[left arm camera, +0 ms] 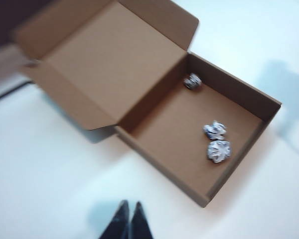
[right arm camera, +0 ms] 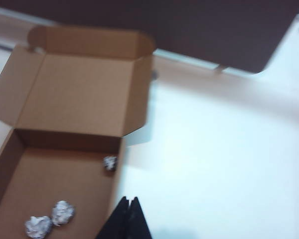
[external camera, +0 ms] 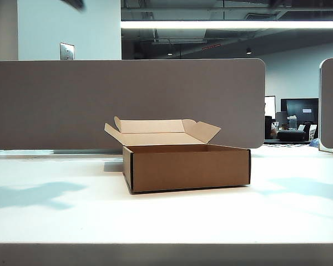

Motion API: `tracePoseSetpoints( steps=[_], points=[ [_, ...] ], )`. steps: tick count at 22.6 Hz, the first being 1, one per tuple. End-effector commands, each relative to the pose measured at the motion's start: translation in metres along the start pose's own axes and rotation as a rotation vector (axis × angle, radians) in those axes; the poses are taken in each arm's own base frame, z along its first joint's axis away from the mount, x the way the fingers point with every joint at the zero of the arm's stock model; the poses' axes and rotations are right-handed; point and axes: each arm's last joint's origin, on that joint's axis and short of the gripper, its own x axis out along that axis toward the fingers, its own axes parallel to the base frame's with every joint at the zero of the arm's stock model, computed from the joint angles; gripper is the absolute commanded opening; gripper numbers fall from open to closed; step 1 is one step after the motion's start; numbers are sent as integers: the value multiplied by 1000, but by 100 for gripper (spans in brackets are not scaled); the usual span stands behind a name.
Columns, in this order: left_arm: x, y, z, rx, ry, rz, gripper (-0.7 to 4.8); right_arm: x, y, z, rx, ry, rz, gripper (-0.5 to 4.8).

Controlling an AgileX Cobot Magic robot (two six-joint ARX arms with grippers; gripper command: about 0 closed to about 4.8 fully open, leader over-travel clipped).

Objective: Pick up all the paper balls on the table and put them in the paper box.

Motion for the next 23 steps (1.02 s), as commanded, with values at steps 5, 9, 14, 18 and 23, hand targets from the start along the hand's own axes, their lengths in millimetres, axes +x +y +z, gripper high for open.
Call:
tracePoseSetpoints(
  steps=[5,9,14,18,23],
  points=[
    [-90,-20,-96,-47,-201,105,-6,-91,-4,-71,11,-178,-111,-5],
    [-90,-26,-155,-87,-300,244,-3,-107,-5,-133,69,-245,-252,22],
    [-68,-28,-177,-166,-370,274,-4,-109,-2,-165,139,-315,-233,21],
    [-52,-32,-193,-167,-384,181,-5,-107,-1,-186,143,-363,-216,7],
    [-38,-37,-211,-127,-429,70,-5,-110,2,-206,148,-423,-178,2]
  ],
)
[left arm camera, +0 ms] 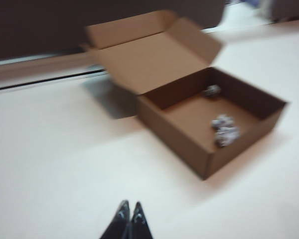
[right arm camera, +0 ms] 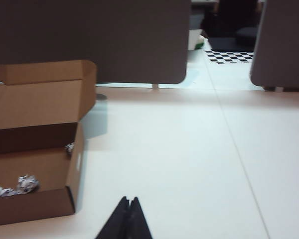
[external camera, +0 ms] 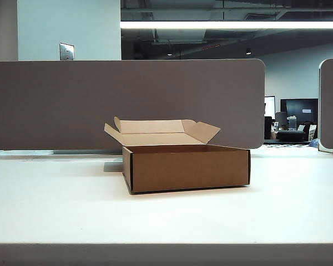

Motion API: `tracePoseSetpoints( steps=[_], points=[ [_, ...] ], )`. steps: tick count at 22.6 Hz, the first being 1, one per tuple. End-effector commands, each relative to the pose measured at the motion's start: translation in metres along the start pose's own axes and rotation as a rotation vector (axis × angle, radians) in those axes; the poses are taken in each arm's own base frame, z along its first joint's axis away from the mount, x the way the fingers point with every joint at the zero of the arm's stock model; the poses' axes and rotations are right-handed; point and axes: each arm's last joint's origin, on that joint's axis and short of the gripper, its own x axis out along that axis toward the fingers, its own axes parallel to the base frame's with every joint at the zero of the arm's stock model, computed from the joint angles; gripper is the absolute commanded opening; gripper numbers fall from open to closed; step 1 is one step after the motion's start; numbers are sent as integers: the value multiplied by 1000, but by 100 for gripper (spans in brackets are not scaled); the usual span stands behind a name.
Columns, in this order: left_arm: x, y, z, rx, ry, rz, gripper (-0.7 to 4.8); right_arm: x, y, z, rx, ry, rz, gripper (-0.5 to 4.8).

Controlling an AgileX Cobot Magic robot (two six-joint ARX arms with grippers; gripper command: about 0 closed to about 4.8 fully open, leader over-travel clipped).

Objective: Pick up all the paper balls on the table and put them in the paper box.

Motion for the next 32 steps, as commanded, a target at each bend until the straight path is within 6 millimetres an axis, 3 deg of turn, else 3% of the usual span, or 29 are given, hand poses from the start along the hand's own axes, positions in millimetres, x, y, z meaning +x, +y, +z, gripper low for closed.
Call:
tracePoseSetpoints(
  steps=[1,9,15,26,32],
  points=[
    [3,-1,-13,8,-67,-29,-5,-7,-1,-7,27,-77,24,-1],
    [-4,2,-42,-21,-173,69,-5,0,1,-38,34,-63,52,-1],
    [3,3,-59,-16,-123,114,-5,13,4,-69,18,3,71,-1],
    [7,9,-68,-16,-107,251,-6,23,7,-107,-8,116,75,-1],
    [8,19,-72,-37,-103,275,-6,23,6,-107,-6,109,68,-1]
  ],
)
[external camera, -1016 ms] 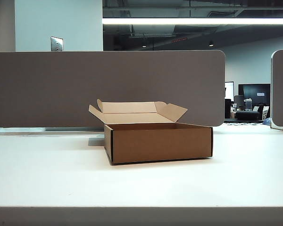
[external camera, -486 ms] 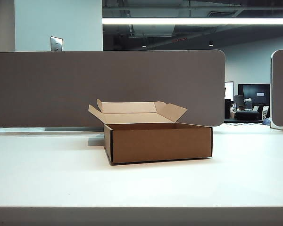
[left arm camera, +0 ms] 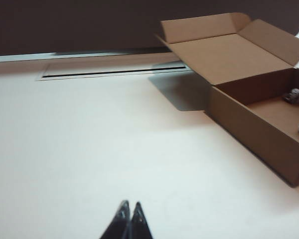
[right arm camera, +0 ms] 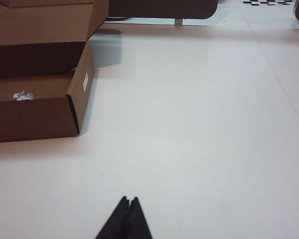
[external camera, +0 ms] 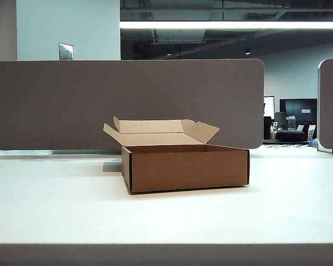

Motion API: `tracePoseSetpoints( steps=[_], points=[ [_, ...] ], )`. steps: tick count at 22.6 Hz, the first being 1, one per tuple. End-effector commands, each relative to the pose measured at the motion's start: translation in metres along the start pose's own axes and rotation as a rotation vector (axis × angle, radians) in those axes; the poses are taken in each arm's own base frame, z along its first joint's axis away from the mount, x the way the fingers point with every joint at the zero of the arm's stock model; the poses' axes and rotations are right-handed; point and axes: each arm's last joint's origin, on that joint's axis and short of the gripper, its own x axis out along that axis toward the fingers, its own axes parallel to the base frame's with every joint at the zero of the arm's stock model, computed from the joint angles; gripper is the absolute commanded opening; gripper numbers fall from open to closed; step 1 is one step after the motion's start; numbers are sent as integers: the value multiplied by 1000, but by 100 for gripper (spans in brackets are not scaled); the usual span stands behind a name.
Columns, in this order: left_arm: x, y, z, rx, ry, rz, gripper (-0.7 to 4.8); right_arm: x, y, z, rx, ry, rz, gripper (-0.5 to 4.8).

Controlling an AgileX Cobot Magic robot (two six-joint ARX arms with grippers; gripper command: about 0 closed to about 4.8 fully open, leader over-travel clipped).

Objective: Pick up all the paper balls on the table and put them in the paper box.

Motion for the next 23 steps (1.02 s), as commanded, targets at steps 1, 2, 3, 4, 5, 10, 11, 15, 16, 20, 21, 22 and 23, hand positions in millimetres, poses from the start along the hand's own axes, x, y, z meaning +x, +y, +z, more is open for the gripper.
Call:
tracePoseSetpoints(
  steps=[1,2,3,4,5,10,11,15,16,20,21,22,23],
  points=[
    [2,5,-3,-18,-8,1,-6,0,0,1,3,-9,-5,-1],
    [3,7,-4,-23,-5,8,-6,0,0,1,3,-9,-5,-1],
    [3,10,-4,-30,-4,40,-6,0,0,1,3,-10,-5,-1],
    [3,11,-4,-32,-5,63,-5,0,0,1,3,-10,-5,-1],
    [3,12,-4,-32,-5,79,-5,0,0,1,3,-10,-5,-1],
    [3,13,-4,-36,-2,105,-5,0,0,1,3,-10,-4,-1],
    [3,13,-4,-36,-2,102,-5,0,0,1,3,-10,-5,-1],
    [3,13,-5,-36,6,96,-5,0,0,1,3,-10,-5,-1],
    [3,13,-5,-36,5,95,-5,0,0,1,3,-10,-5,-1],
    [3,13,-5,-36,5,95,-5,0,0,1,3,-10,-5,-1],
    [3,13,-5,-36,5,95,-5,0,0,1,3,-10,-5,-1],
    [3,13,-5,-36,5,95,-5,0,0,1,3,-10,-5,-1],
    [3,13,-5,-36,5,95,-5,0,0,1,3,-10,-5,-1]
  ],
)
